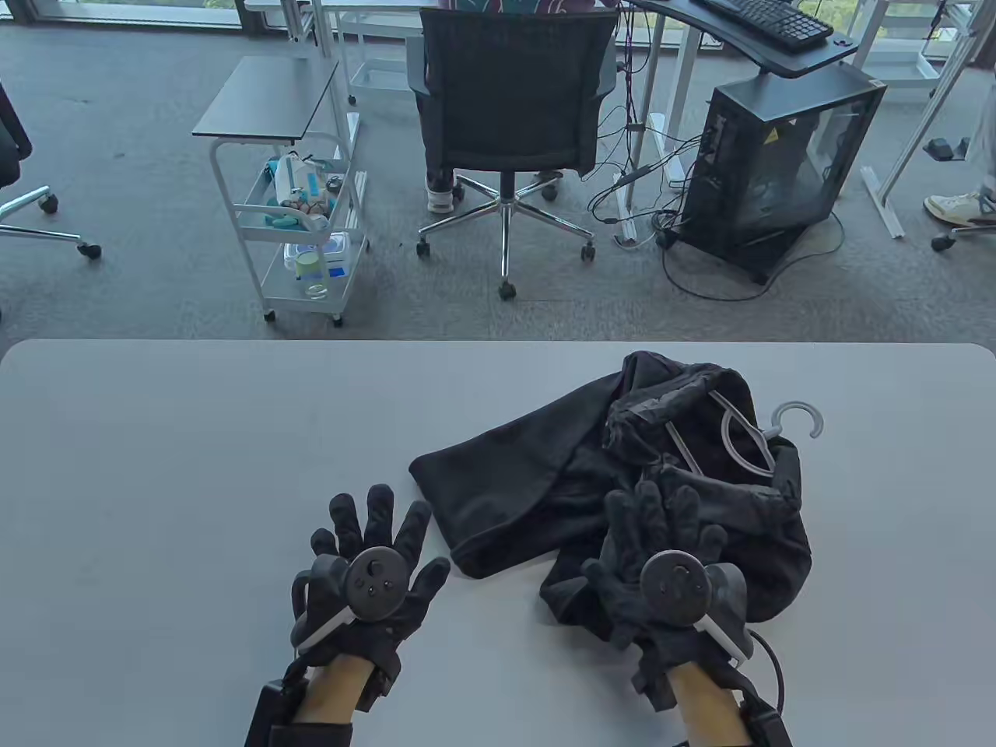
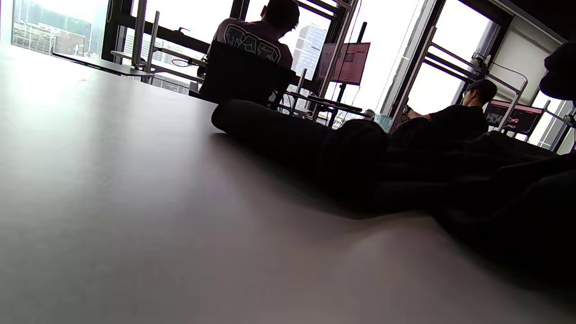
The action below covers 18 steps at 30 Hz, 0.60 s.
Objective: Remove trousers from gray hanger
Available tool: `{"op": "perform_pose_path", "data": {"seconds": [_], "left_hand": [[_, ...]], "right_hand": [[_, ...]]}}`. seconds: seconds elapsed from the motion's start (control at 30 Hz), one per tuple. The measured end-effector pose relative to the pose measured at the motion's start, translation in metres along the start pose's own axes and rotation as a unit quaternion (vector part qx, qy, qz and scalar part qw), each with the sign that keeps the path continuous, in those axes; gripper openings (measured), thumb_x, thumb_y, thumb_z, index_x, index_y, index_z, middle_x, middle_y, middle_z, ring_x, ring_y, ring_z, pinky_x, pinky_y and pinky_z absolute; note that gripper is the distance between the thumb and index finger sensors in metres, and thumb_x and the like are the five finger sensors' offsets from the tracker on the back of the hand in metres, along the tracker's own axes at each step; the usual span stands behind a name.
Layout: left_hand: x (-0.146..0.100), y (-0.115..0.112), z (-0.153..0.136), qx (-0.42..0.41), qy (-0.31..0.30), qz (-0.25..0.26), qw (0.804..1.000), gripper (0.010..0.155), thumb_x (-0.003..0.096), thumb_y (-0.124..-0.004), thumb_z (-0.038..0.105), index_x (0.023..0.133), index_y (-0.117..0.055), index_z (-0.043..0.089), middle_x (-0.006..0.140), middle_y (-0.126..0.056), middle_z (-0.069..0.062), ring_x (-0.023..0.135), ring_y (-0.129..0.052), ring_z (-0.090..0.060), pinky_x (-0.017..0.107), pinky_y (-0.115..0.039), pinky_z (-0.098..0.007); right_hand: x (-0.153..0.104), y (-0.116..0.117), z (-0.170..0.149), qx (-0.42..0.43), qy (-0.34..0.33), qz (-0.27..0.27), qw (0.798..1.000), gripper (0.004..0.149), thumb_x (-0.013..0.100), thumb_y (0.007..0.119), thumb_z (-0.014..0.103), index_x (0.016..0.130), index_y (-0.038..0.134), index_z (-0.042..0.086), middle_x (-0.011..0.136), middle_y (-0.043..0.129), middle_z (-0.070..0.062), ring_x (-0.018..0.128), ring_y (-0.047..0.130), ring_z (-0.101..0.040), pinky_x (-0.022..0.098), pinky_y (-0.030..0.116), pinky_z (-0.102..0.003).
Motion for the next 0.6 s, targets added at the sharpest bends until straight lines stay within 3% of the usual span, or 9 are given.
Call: {"op": "perform_pose_path", "data": {"seconds": [0.43,0.5,0.6], "left_hand": [[-0.004,0.01,-0.002,-0.024,0.004,0.017,1.0,0.078,0.0543,-0.041,0.067,0.118,-0.024,0.025,0.12,-0.003,-0.025,0.095,0.001,-0.07,0.054,-0.018,-0.086],[-0.005,0.012,-0.001,-0.029,0.002,0.021,0.999,0.077,0.0544,-0.042,0.067,0.118,-0.026,0.025,0.121,-0.005,-0.026,0.095,0.0,-0.07,0.054,-0.019,-0.086],[-0.006,0.014,-0.001,-0.036,0.001,0.024,0.999,0.077,0.0544,-0.042,0.066,0.118,-0.026,0.025,0.121,-0.006,-0.026,0.095,-0.001,-0.07,0.054,-0.019,-0.086]], "right_hand": [[-0.004,-0.004,0.001,0.01,0.004,-0.004,1.0,0.079,0.053,0.063,0.06,0.114,0.031,0.022,0.121,0.024,-0.012,0.103,0.005,-0.058,0.057,0.015,-0.082],[-0.006,-0.012,0.004,0.021,0.0,-0.008,1.0,0.078,0.053,0.062,0.06,0.114,0.036,0.02,0.121,0.034,-0.013,0.103,0.013,-0.062,0.056,0.019,-0.084],[-0.005,-0.039,0.005,0.044,0.002,-0.057,0.997,0.075,0.054,0.062,0.06,0.113,0.043,0.017,0.119,0.042,-0.014,0.103,0.024,-0.064,0.056,0.026,-0.084]]}}
Point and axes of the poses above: the tracker on the back of each hand, its own z axis roughly to the thumb side, its own x axis roughly from the wrist to the fingertips, y = z × x, the point moved 5 cm from there along x, roughly from the wrist to the fingertips
